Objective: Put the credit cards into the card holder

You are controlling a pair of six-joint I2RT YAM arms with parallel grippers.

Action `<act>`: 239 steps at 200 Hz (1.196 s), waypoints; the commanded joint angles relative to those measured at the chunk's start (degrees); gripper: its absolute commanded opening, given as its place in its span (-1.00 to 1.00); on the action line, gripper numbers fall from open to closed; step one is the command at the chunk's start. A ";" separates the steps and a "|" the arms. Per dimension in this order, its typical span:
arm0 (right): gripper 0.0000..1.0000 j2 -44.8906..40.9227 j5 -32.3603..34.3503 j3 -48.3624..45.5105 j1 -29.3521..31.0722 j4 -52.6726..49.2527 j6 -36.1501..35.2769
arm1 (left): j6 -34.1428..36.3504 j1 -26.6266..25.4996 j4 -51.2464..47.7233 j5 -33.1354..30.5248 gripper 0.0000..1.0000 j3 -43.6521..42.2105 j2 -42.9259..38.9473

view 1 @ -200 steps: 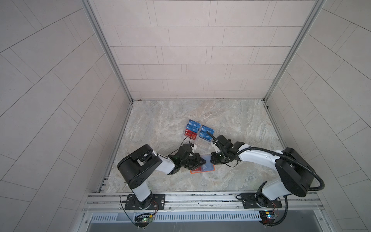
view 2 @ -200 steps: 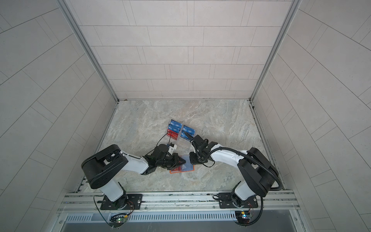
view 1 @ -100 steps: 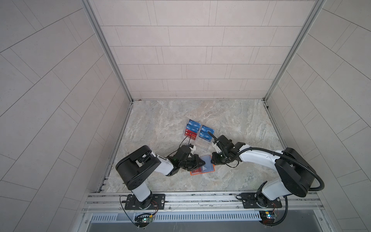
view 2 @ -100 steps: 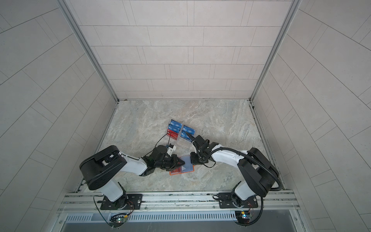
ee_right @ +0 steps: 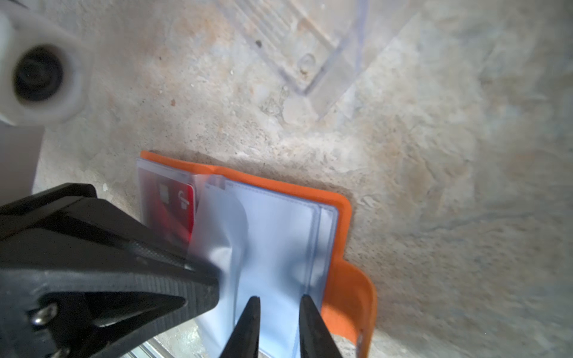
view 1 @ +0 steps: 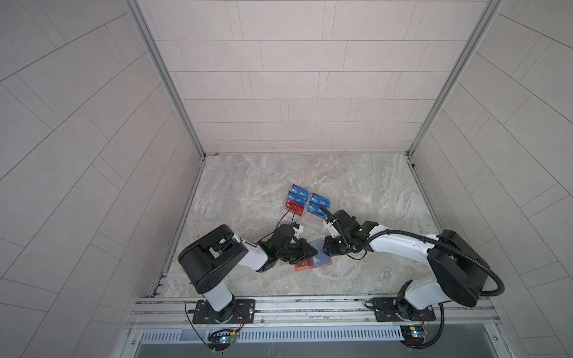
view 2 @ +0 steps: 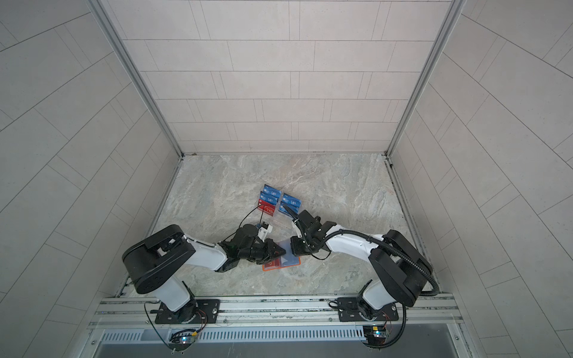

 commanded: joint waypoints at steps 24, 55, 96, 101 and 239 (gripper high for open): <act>-0.48 -0.99 -2.81 -1.20 0.52 3.84 2.21 | 0.78 -0.05 2.41 0.65 -0.35 -0.32 -1.06; -0.48 -0.60 -4.25 -1.95 0.53 5.93 3.07 | 1.29 -0.10 0.65 0.21 -0.05 -0.53 -2.72; -0.48 0.22 -6.72 -2.27 0.49 8.97 4.45 | 2.91 -0.12 -5.03 -0.19 0.07 0.42 -5.13; -0.48 0.30 -7.06 -2.27 0.47 9.38 4.58 | 3.24 -0.08 -6.16 -0.18 0.09 0.56 -5.52; -0.53 5.60 -10.54 2.54 3.50 9.96 3.01 | 13.78 9.45 -41.73 -2.21 0.17 -0.49 -30.88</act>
